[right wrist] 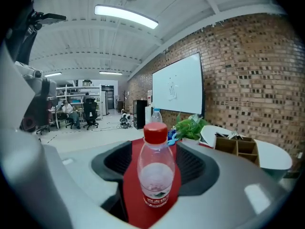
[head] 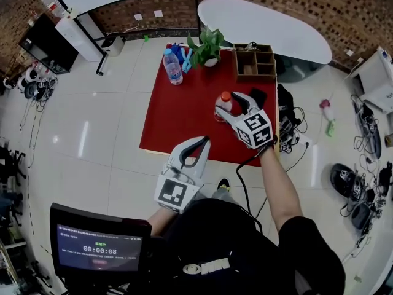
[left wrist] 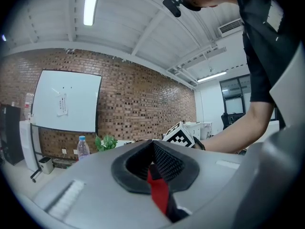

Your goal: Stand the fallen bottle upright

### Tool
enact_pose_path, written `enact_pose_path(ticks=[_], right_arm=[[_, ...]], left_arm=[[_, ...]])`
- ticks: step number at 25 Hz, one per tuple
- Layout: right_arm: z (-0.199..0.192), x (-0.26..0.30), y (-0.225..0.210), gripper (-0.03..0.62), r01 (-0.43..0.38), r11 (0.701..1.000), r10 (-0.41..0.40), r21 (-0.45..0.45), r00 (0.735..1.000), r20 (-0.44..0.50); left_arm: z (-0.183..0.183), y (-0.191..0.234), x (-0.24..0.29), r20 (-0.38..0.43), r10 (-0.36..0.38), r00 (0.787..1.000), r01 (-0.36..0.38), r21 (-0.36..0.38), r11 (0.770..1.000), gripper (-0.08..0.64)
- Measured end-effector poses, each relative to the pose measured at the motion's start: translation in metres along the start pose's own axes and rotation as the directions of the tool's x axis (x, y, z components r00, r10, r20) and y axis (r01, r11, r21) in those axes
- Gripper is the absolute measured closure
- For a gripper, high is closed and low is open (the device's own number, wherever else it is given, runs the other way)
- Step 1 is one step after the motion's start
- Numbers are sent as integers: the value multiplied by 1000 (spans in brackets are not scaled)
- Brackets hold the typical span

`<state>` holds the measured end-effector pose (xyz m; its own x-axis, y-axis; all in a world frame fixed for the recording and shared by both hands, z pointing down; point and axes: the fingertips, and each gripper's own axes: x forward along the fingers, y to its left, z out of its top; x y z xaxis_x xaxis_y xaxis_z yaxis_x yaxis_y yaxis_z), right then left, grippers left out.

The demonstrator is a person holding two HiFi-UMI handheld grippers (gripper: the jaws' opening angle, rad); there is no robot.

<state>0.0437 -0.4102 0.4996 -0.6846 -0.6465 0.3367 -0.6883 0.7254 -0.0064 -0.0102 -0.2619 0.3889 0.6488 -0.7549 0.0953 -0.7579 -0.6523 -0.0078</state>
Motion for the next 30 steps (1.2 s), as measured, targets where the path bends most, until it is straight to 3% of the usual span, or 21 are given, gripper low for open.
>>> enact_pose_path(ticks=[7, 10, 13, 14, 15, 16, 20, 30], right_arm=[[48, -55, -4, 311, -1, 999, -6, 48, 988, 156], [81, -96, 8, 311, -36, 997, 14, 75, 960, 280], [98, -130, 14, 326, 2, 994, -41, 109, 933, 357], [96, -138, 16, 409, 23, 991, -70, 132, 929, 363], [89, -143, 18, 541, 40, 986, -96, 161, 931, 353], [75, -144, 23, 589, 44, 980, -107, 194, 938, 328], [11, -139, 51, 589, 8, 950, -83, 311, 970, 229], [-10, -145, 79, 589, -103, 961, 50, 256, 977, 206]], left_arm=[[2, -7, 5, 9, -6, 1000, 6, -18, 1000, 561], [6, -6, 13, 10, 1, 1000, 0, -24, 1000, 561], [6, -12, 22, 21, -15, 1000, 16, -28, 999, 561], [5, -15, 24, 25, -22, 999, 22, -28, 999, 561], [4, -18, 26, 25, -26, 999, 27, -28, 999, 561], [3, -21, 29, 25, -30, 999, 31, -27, 999, 561], [-1, -33, 32, 12, -28, 1000, 28, -30, 999, 561], [-16, -41, 18, -52, 92, 994, -93, -24, 995, 560]])
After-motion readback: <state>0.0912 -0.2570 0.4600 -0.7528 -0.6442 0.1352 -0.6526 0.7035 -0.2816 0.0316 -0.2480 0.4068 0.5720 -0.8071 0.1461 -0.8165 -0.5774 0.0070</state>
